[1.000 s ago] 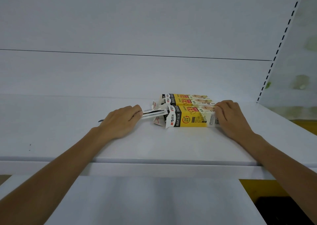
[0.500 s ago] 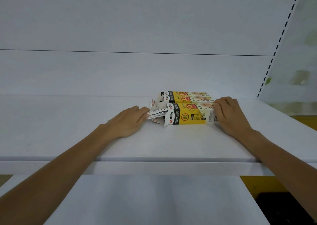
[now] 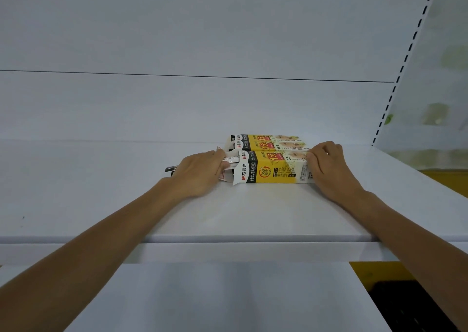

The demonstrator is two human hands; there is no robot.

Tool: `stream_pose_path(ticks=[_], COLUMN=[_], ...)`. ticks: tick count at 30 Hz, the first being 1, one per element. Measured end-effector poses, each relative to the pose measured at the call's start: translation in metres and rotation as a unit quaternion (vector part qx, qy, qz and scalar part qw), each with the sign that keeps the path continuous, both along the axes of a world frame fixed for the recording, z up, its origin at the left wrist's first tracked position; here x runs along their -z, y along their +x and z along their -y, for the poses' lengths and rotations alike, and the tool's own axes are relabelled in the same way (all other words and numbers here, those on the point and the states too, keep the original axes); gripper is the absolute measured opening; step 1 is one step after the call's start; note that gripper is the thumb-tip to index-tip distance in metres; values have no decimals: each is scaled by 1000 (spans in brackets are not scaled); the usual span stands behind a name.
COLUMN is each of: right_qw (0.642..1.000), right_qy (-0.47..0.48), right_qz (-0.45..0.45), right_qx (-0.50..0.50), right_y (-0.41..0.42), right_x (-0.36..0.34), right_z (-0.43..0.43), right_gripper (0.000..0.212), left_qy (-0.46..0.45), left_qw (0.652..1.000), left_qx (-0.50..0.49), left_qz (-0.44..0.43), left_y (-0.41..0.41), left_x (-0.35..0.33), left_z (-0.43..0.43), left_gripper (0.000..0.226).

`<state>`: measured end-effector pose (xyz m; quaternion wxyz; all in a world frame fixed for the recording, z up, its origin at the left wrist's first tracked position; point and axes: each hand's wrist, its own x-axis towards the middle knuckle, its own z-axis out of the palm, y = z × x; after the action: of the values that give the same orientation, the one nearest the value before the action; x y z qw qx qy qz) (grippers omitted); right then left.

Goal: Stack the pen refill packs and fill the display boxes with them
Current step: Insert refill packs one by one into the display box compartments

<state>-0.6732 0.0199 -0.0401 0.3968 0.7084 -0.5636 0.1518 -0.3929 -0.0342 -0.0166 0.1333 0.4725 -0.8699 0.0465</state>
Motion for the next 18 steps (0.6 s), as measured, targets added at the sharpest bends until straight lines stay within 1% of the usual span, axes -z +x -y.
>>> stream_pose_path(ticks=[2,4,5,6,7,8,10,11,13,15,18], right_qw=[1000,998,993,980,960,944,935,936,933,932,932], right_qy=[-2,22,46,72,102,122,144,145,142,138,136], right_qz=[-9,35,98,180,257,306,323,320,331,336,335], right_qx=[-18,-40,-47,-52,-42,-28,2,4,2,-5,-6], right_y=[-1,0,2,4,7,10,16,18,18,17,18], right_x=[1,2,0,-1,-2,-4,-9,-10,-10,-9,-9], right_z=[2,2,1,-1,-2,-4,-9,-11,-11,-10,-10], right_gripper=[17,10,20,33,41,49,69,76,80,81,80], left_qy=[9,21,26,27,31,40,93,127,175,183,153], left_qw=[1000,1000,1000,999,999,999,996,992,983,980,984], left_qx=[-11,-16,-16,-12,-7,-2,7,16,35,59,73], left_qz=[4,7,9,11,12,11,-2,-16,-40,-51,-56], left_y=[-2,-3,-2,1,4,8,16,19,23,26,34], left_x=[2,4,3,1,-1,-4,-9,-11,-12,-11,-9], left_z=[3,5,5,6,5,6,6,6,5,4,2], left_gripper=[35,38,38,35,30,25,26,25,18,21,14])
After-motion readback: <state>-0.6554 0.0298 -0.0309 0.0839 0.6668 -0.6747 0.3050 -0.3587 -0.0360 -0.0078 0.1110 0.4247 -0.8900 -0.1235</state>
